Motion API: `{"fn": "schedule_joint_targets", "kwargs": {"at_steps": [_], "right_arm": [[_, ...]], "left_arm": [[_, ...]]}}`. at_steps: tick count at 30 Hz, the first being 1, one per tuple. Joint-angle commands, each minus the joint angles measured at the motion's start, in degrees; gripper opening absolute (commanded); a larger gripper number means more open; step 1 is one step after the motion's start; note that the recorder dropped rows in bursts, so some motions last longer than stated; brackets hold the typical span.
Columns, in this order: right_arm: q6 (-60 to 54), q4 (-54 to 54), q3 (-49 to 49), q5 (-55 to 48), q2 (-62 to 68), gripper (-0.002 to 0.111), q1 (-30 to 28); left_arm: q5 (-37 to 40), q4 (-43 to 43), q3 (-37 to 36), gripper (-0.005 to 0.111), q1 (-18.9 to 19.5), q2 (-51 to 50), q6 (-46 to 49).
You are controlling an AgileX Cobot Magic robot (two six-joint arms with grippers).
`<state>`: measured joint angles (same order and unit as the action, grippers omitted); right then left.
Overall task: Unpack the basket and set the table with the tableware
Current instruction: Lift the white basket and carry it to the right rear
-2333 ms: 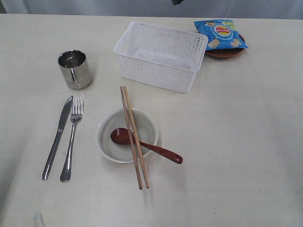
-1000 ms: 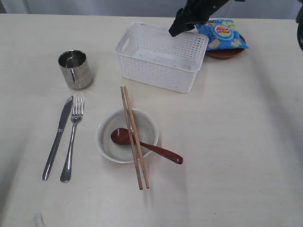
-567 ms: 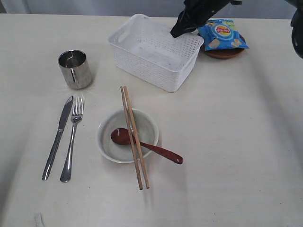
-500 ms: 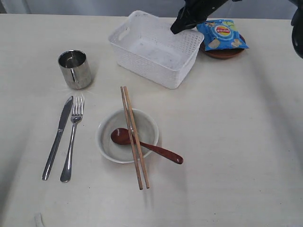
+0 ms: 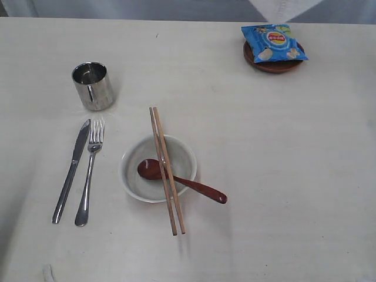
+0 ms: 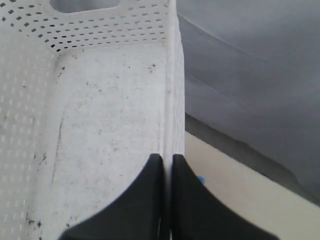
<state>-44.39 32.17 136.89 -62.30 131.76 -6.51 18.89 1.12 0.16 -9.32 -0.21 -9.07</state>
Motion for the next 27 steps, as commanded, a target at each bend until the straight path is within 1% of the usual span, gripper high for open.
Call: {"fn": "schedule_joint_targets", "kwargs": {"at_steps": [1, 3, 5, 7, 10, 16, 22, 27], "right_arm": [[-0.02, 2.06, -8.36, 5.04, 1.02, 0.0, -10.75], [-0.66, 6.39, -12.71, 7.39, 2.35, 0.0, -15.45], [-2.11, 7.3, -15.38, 8.91, 4.25, 0.0, -18.62], [-2.89, 7.78, -16.03, 9.31, 6.94, 0.0, -20.17], [-2.98, 7.98, -16.03, 9.31, 9.96, 0.0, -20.18], [-4.3, 11.07, -16.03, 10.74, 13.29, 0.0, -16.51], [-5.38, 12.13, -15.08, 10.84, 16.2, 0.0, -10.59], [-7.25, 11.22, -13.85, 8.85, 18.35, 0.0, -4.86]], "left_arm": [[-0.63, 0.21, -0.16, 0.0, 0.06, 0.21, 0.03], [-0.63, 0.21, -0.16, 0.0, 0.06, 0.21, 0.03], [-0.63, 0.21, -0.16, 0.0, 0.06, 0.21, 0.03], [-0.63, 0.21, -0.16, 0.0, 0.06, 0.21, 0.03], [-0.63, 0.21, -0.16, 0.0, 0.06, 0.21, 0.03], [-0.63, 0.21, -0.16, 0.0, 0.06, 0.21, 0.03], [-0.63, 0.21, -0.16, 0.0, 0.06, 0.21, 0.03], [-0.63, 0.21, -0.16, 0.0, 0.06, 0.21, 0.03]]}}
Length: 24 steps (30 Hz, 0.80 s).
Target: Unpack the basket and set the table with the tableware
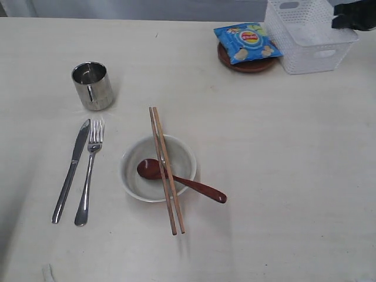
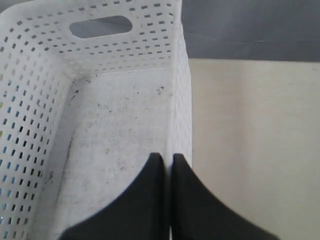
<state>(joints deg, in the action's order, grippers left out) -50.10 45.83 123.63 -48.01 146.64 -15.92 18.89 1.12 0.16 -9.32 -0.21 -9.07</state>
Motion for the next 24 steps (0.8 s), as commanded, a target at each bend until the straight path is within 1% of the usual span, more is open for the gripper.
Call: {"fn": "schedule_joint_targets", "kwargs": {"at_steps": [1, 6, 11, 15, 18, 22, 24], "right_arm": [[-1.83, -2.43, -0.44, -5.81, 3.73, 0.0, 5.6], [-8.51, -1.77, -0.44, -10.16, 3.72, 0.0, 9.76], [-9.76, -1.55, -0.44, -13.6, 3.72, 0.0, 13.03], [-8.79, -6.58, -0.44, -14.92, 3.58, 0.0, 14.34], [-7.87, -7.62, -0.44, -17.17, 3.35, 0.0, 14.56], [-1.46, -15.35, -0.44, -15.92, 1.44, 0.0, 14.46], [1.9, -17.25, -0.44, -14.87, -0.19, 0.0, 13.92]], "left_arm": [[-0.63, 0.21, -0.16, 0.0, 0.06, 0.21, 0.03], [-0.63, 0.21, -0.16, 0.0, 0.06, 0.21, 0.03], [-0.63, 0.21, -0.16, 0.0, 0.06, 0.21, 0.03], [-0.63, 0.21, -0.16, 0.0, 0.06, 0.21, 0.03], [-0.63, 0.21, -0.16, 0.0, 0.06, 0.21, 0.03], [-0.63, 0.21, -0.16, 0.0, 0.06, 0.21, 0.03], [-0.63, 0.21, -0.16, 0.0, 0.06, 0.21, 0.03]]}}
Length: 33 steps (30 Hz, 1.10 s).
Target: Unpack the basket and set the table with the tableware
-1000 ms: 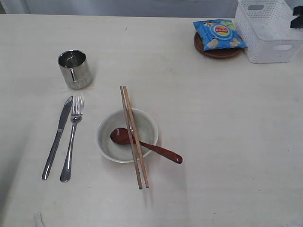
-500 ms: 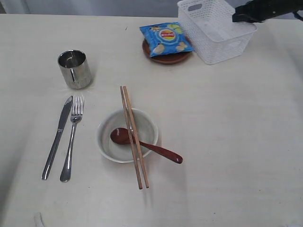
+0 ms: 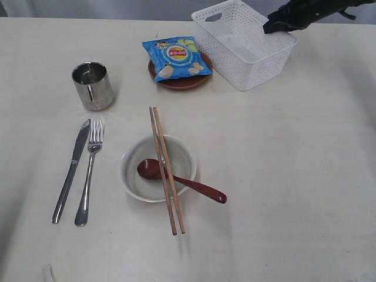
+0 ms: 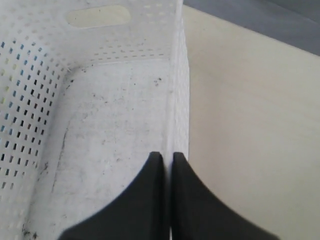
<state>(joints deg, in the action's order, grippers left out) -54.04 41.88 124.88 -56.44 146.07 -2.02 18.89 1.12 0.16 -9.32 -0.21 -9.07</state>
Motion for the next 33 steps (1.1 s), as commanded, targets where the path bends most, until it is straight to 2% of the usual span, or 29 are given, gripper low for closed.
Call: {"fn": "schedule_joint_targets", "kwargs": {"at_steps": [1, 5, 12, 20, 28, 31, 33], "right_arm": [[6.9, -13.3, -1.69, -5.92, -0.43, 0.0, -0.33], [12.93, -14.18, -1.69, -5.41, -4.51, 0.0, -1.19], [20.34, -15.97, -3.61, -10.45, -6.93, 0.0, -0.38], [42.62, -31.11, -11.09, -7.01, -11.79, 0.0, 0.98], [47.84, -31.88, -25.41, -0.53, -22.11, 0.0, 1.5], [50.64, -31.88, -36.44, 8.83, -26.95, 0.0, 4.24], [50.89, -31.88, -38.73, 12.54, -27.09, 0.0, 6.48]], "left_arm": [[-0.63, 0.21, -0.16, 0.0, 0.06, 0.21, 0.03], [-0.63, 0.28, -0.16, 0.0, 0.06, 0.21, 0.03], [-0.63, 0.28, -0.16, 0.0, 0.06, 0.21, 0.03], [-0.63, 0.28, -0.16, 0.0, 0.06, 0.21, 0.03], [-0.63, 0.28, -0.16, 0.0, 0.06, 0.21, 0.03], [-0.63, 0.28, -0.16, 0.0, 0.06, 0.21, 0.03], [-0.63, 0.28, -0.16, 0.0, 0.06, 0.21, 0.03]]}}
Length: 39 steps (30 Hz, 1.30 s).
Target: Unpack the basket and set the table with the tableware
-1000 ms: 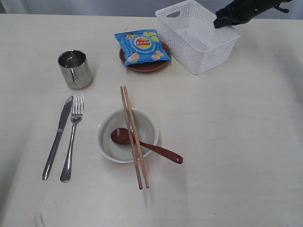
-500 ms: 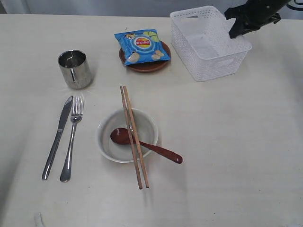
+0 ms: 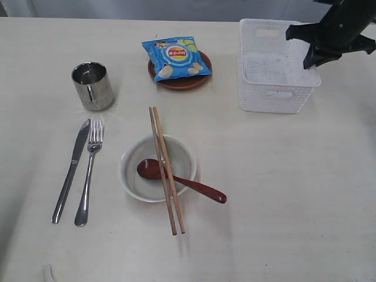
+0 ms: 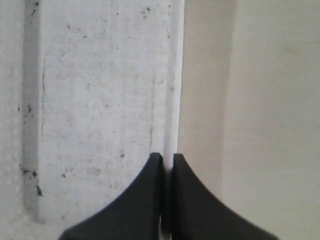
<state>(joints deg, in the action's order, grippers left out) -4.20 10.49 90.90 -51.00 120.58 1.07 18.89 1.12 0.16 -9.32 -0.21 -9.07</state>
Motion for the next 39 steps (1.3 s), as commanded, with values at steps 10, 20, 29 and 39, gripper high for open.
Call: {"fn": "schedule_joint_targets", "kwargs": {"at_steps": [10, 20, 29, 39], "right_arm": [[2.84, -1.67, -1.59, 10.41, -0.42, 0.0, 4.4], [3.16, -5.74, -1.59, 10.52, -0.42, 0.0, 3.6], [3.28, -5.82, -1.59, 10.58, -0.42, 0.0, 3.5], [1.84, -3.5, -1.59, 10.81, -0.42, 0.039, 3.5]], "left_arm": [[-0.63, 0.28, -0.16, 0.0, 0.06, 0.21, 0.03], [-0.63, 0.28, -0.16, 0.0, 0.06, 0.21, 0.03], [-0.63, 0.28, -0.16, 0.0, 0.06, 0.21, 0.03], [-0.63, 0.28, -0.16, 0.0, 0.06, 0.21, 0.03]]}}
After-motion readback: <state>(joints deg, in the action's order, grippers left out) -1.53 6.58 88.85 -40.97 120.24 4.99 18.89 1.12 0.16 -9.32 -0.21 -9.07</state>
